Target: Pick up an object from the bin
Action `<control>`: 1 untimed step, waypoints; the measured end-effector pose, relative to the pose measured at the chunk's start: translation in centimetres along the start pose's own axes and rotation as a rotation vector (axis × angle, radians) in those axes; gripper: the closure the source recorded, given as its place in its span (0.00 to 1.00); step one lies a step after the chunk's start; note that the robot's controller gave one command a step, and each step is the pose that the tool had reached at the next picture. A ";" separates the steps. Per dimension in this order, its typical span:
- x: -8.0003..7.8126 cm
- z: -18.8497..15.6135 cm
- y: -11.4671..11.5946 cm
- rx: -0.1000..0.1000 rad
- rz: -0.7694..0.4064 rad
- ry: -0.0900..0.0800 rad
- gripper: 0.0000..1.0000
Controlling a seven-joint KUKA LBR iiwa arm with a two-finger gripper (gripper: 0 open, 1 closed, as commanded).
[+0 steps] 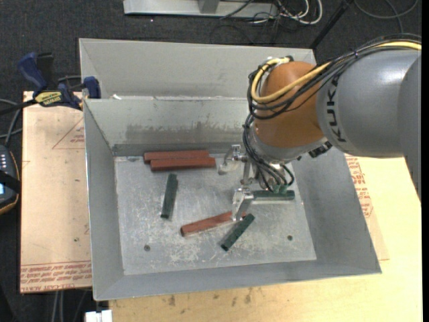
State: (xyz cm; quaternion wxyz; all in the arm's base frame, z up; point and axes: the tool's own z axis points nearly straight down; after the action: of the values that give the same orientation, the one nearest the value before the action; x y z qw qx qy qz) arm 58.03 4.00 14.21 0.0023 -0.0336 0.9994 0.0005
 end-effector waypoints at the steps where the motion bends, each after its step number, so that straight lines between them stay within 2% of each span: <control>1: 2.3 5.4 -5.5 0.000 0.053 -0.013 1.00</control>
Offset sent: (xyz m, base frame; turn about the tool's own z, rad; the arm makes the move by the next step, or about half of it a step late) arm 0.0000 0.0000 0.0000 0.0000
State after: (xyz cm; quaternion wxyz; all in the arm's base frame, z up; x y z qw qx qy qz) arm 56.17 -1.61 8.83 0.0087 -0.0073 0.9999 0.0006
